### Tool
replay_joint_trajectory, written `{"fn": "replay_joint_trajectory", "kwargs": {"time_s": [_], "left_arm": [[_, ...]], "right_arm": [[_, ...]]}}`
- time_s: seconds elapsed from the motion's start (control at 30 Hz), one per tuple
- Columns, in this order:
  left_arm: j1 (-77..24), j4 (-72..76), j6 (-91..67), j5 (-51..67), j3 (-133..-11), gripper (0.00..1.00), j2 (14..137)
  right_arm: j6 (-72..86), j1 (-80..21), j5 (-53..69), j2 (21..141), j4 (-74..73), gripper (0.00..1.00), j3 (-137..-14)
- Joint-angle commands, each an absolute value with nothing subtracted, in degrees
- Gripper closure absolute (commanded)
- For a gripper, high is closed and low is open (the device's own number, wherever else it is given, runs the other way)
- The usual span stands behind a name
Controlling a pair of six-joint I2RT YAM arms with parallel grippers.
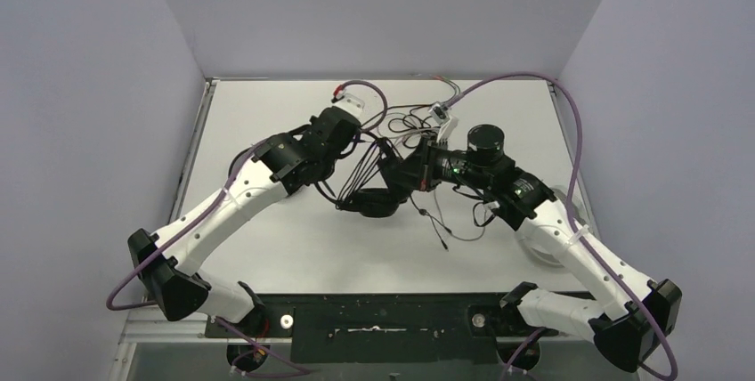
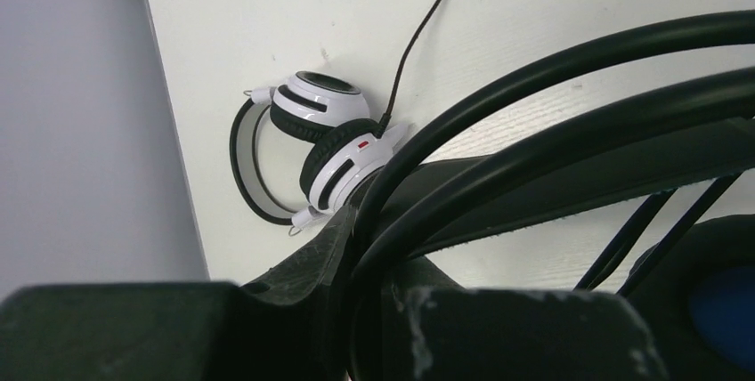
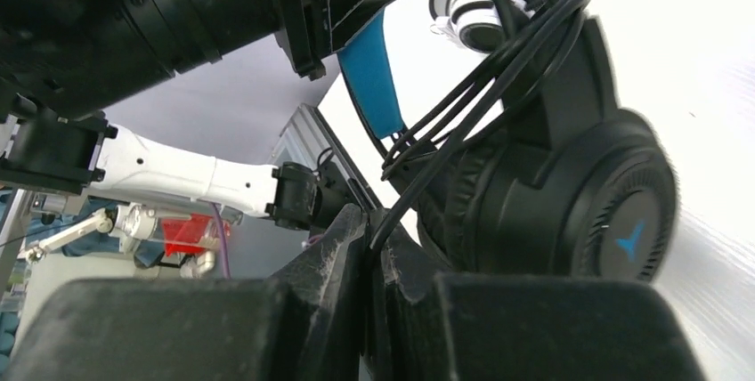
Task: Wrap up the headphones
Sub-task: Wrap the headphones cable around the headphones.
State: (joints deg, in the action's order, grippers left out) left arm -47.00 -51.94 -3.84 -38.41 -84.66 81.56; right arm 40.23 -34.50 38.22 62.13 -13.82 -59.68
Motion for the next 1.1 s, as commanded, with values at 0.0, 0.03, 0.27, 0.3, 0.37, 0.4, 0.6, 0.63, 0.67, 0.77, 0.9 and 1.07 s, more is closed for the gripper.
{"fn": "replay_joint_trajectory", "kwargs": {"time_s": [0.0,0.03,0.27,0.3,0.37,0.4,0.6,0.63,0.67,0.77,0.9,1.07], "left_arm": [[-44.33,-53.54,-15.16,-37.96,-92.4,1.0,82.13],[-43.98,-53.44,-15.88,-37.33,-93.54,1.0,82.45],[-41.32,-52.3,-21.69,-32.56,-101.31,1.0,83.15],[-40.74,-52.22,-22.75,-31.35,-102.31,1.0,83.2],[-39.44,-51.91,-25.09,-28.72,-103.78,1.0,82.97],[-38.75,-51.57,-26.16,-27.33,-104.2,1.0,82.62],[-36.07,-49.07,-30.29,-20.53,-105.08,1.0,80.03],[-35.96,-49.11,-30.66,-20.03,-105.41,1.0,79.68],[-35.95,-49.08,-30.89,-19.64,-105.58,1.0,79.34],[-35.93,-49.25,-30.98,-18.67,-106.38,1.0,78.53],[-35.95,-50.75,-30.56,-18.69,-108.17,1.0,78.02],[-35.86,-51.25,-29.94,-18.81,-109.2,1.0,77.26]], "right_arm": [[43.97,-41.74,27.68,60.82,-1.6,0.98,-60.14],[44.18,-43.0,27.49,61.48,-0.65,0.98,-60.44],[42.4,-49.37,25.43,66.05,0.19,0.92,-62.86],[41.88,-50.15,24.98,66.33,0.18,0.92,-62.9],[41.63,-51.28,24.72,66.53,0.8,0.89,-62.32],[41.61,-51.77,24.58,66.41,1.8,0.87,-61.63],[39.45,-53.04,22.56,65.25,3.99,0.77,-57.38],[38.98,-53.04,22.05,65.29,3.96,0.76,-56.86],[38.64,-53.08,21.5,65.38,4.02,0.74,-56.41],[37.77,-53.09,20.43,65.76,4.62,0.68,-55.04],[36.22,-53.13,18.67,66.14,2.67,0.55,-54.07],[35.09,-53.06,17.14,64.42,0.8,0.42,-50.91]]}}
